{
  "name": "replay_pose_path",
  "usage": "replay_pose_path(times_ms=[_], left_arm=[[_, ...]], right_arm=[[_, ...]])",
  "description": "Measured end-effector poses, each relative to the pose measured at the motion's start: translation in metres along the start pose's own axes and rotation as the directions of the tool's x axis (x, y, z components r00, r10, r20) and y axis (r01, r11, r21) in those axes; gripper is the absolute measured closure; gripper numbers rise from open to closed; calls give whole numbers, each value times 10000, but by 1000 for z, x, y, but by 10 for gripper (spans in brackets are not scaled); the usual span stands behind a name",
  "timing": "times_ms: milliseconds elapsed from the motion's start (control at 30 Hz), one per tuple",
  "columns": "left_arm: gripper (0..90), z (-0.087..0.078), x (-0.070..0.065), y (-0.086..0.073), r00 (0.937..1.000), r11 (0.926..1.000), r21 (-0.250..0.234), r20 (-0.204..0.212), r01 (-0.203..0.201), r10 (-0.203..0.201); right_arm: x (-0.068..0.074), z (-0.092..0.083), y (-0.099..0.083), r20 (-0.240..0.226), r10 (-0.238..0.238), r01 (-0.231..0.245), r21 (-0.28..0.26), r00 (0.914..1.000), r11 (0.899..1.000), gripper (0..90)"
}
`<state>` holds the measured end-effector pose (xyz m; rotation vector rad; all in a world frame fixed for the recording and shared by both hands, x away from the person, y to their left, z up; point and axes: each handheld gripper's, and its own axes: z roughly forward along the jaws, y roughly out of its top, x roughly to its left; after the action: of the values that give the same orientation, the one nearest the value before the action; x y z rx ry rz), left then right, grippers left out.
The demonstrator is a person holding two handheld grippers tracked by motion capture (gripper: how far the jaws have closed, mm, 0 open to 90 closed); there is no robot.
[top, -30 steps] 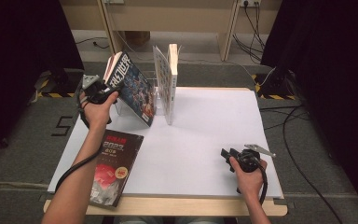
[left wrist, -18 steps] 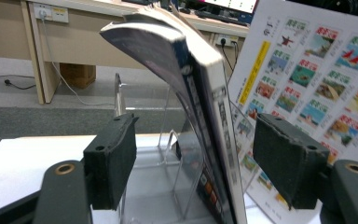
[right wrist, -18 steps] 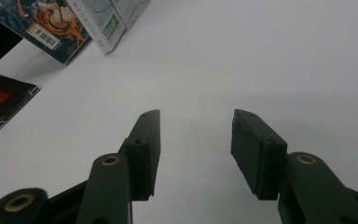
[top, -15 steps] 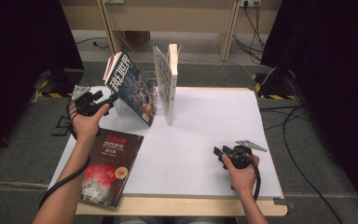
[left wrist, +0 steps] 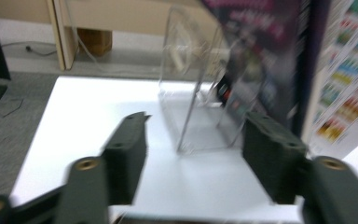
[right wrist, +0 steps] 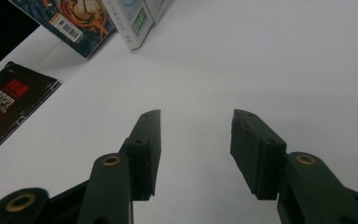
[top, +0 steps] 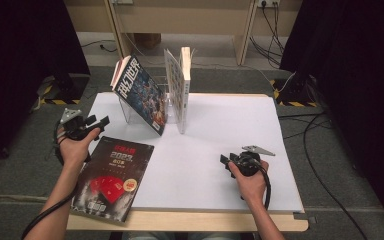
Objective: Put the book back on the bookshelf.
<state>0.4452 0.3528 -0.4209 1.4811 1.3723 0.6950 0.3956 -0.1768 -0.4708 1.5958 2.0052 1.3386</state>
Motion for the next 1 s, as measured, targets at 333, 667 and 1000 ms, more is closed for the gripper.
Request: replay_pose_path(times_ms=[333,667,1000], left_arm=[[887,-6,38,-35,9952,9718,2358,-960,45,187],[895,-7,55,-60,9979,9369,3495,-580,-55,275],[896,-6,53,-66,9988,9261,3766,-329,-202,352]], right_arm=[[3,3,-2,-86,-15,17,244,10000,9997,546],[4,5,-2,-167,-111,116,352,9998,9993,546],[5,5,-2,-179,-163,169,381,9997,9991,545]])
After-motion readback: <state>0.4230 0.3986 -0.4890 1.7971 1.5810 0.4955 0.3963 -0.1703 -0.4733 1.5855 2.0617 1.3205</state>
